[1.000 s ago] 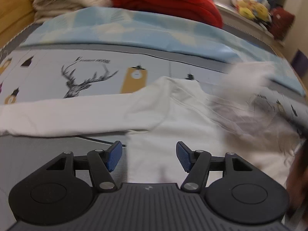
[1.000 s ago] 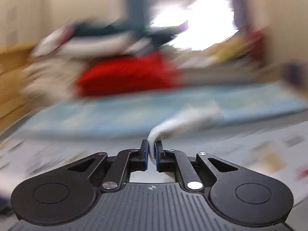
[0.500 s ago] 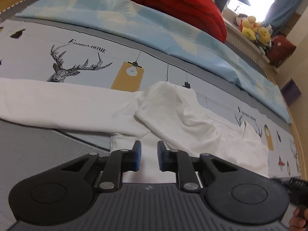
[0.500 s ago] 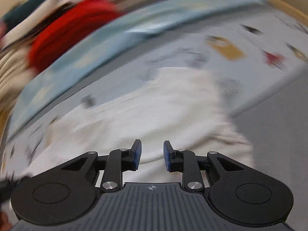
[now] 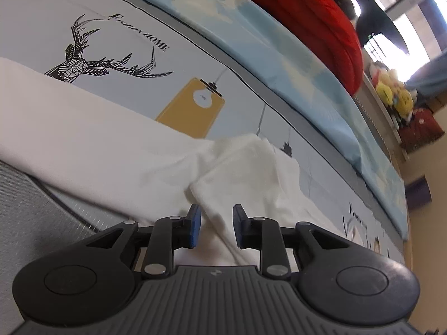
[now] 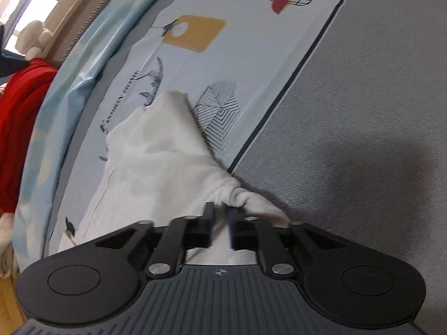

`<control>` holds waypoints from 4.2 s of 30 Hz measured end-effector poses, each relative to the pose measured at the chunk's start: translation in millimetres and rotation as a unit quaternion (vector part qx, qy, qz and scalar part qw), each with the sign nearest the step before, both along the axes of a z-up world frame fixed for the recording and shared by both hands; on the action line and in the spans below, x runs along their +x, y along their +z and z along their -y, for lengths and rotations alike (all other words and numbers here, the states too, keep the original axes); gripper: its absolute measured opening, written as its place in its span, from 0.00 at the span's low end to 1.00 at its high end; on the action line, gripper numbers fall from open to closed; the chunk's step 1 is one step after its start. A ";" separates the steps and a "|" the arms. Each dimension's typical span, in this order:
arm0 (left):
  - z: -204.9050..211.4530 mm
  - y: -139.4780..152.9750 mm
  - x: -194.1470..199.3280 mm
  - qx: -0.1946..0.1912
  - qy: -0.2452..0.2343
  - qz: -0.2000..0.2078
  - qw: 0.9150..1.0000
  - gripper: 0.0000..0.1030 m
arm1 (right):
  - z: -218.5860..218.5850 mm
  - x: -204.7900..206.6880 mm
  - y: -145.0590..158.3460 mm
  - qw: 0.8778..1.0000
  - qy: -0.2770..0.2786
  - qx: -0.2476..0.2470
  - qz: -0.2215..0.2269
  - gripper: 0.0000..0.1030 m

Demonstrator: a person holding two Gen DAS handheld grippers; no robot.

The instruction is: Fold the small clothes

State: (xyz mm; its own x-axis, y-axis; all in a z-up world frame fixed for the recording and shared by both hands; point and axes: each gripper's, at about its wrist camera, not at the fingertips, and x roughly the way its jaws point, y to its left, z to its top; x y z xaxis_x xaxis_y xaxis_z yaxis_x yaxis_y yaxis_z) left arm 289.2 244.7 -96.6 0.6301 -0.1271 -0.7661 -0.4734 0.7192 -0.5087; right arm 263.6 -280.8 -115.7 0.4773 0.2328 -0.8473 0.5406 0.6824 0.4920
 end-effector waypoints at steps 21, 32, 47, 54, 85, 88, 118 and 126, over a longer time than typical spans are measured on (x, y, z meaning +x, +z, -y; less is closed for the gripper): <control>-3.3 27.7 -17.7 0.088 0.066 -0.087 0.990 0.09 | -13.6 1.1 -0.1 0.997 0.013 -0.033 -0.074 0.03; 10.3 -9.0 -10.5 0.033 -0.015 -0.111 0.993 0.11 | -38.4 8.0 29.3 0.993 0.068 -0.092 0.011 0.07; -54.4 29.0 -31.0 0.068 0.014 -0.069 0.995 0.24 | -115.1 20.6 55.4 0.949 0.199 -0.242 0.035 0.12; -130.9 29.4 -66.1 0.079 0.059 -0.065 0.993 0.28 | -142.0 13.4 72.7 0.939 0.228 -0.251 0.059 0.15; -325.9 -0.9 -176.1 0.132 0.361 -0.044 0.922 0.14 | -152.4 9.2 76.3 0.942 0.233 -0.236 0.053 0.15; -325.1 -4.5 -175.0 0.132 0.359 -0.058 0.922 0.07 | -149.8 8.7 77.7 0.942 0.230 -0.238 0.053 0.15; 151.0 110.5 2.0 0.058 -0.208 0.097 0.972 0.19 | -34.8 0.5 53.7 0.985 0.138 -0.098 0.042 0.16; 4.9 85.4 6.2 0.102 0.012 -0.046 0.994 0.20 | -42.2 14.8 22.1 0.989 0.132 -0.064 0.016 0.19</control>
State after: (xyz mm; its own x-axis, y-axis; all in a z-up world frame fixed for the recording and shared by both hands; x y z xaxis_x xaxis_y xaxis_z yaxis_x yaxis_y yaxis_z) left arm 295.3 239.8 -11.2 0.5570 0.0515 -0.8289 -0.5297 0.7908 -0.3068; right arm 278.5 -238.6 -93.6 0.4412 0.2454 -0.8632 0.3207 0.8552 0.4071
